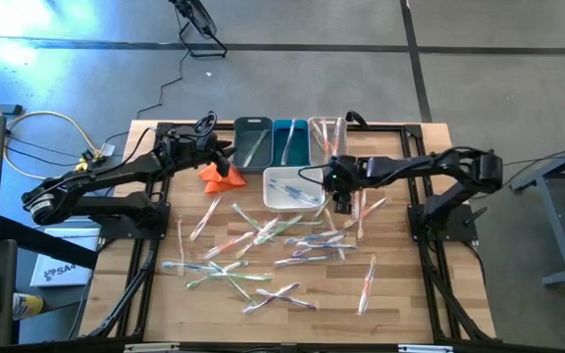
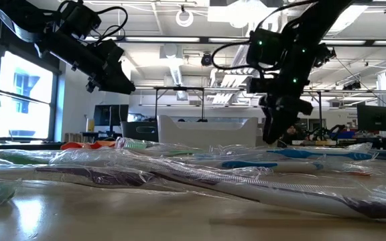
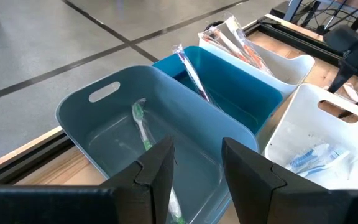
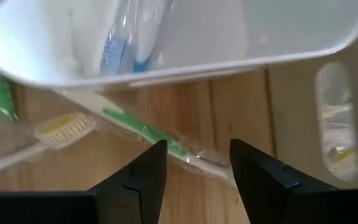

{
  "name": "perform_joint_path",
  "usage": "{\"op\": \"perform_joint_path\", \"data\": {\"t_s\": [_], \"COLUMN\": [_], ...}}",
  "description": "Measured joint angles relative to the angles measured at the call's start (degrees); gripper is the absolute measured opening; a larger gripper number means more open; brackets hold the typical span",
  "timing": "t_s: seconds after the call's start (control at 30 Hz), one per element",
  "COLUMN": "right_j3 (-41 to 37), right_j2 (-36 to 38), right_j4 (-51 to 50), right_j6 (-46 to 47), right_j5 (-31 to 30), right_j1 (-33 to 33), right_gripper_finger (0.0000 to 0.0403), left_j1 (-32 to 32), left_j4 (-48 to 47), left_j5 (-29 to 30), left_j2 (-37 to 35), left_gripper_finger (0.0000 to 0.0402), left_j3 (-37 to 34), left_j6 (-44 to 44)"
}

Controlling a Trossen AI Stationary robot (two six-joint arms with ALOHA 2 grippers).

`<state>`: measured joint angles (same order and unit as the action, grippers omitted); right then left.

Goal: Pick & Place Toothbrushes
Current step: Put the green toothbrush into the dark blue bin

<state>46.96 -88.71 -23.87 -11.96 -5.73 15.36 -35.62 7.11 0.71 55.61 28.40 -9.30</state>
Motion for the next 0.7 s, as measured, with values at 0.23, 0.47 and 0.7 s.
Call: {"op": "perform_joint_path", "data": {"t_s": [0.23, 0.47, 0.7], "right_j3": [0.00, 0.01, 0.09], "right_j2": [-3.52, -5.97, -6.16], "right_j4": [-0.31, 0.43, -1.08], "right_j6": [-5.04, -8.31, -7.83], "right_j5": [3.55, 3.99, 4.62], "right_j1": [0.00, 0.00, 0.04], "right_gripper_finger": [0.0169, 0.0169, 0.0169], "left_j1": [0.00, 0.00, 0.00], "left_j4": [0.00, 0.00, 0.00], "left_j5": [0.00, 0.00, 0.00], "left_j2": [0.00, 0.00, 0.00], "left_gripper_finger": [0.0133, 0.0133, 0.0133], "left_j3": [0.00, 0.00, 0.00], "left_j6": [0.00, -0.01, 0.00]}}
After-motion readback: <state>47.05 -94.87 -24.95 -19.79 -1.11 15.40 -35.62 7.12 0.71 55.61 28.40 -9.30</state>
